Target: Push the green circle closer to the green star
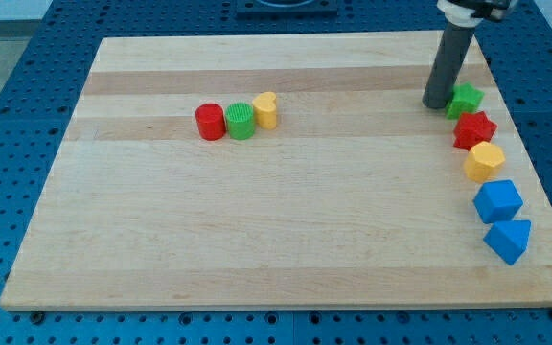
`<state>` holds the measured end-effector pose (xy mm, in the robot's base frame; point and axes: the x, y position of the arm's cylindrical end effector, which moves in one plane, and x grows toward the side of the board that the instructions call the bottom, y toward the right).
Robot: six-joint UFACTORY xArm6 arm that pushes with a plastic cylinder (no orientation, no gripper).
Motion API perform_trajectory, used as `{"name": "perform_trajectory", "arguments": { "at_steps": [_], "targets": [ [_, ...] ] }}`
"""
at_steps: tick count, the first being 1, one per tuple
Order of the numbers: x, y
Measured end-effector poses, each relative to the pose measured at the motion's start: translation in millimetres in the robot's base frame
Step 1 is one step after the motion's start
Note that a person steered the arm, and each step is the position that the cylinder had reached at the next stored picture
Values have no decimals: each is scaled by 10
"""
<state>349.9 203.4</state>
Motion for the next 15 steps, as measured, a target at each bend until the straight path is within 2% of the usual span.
{"name": "perform_trajectory", "arguments": {
  "at_steps": [2, 3, 4, 6, 7, 9, 10, 11, 15],
  "targets": [
    [-63, 76],
    [-62, -301],
    [150, -1035],
    [909, -2447],
    [878, -2916],
    [437, -3002],
    [413, -2876],
    [373, -2623],
    [-412, -1508]
  ]
}}
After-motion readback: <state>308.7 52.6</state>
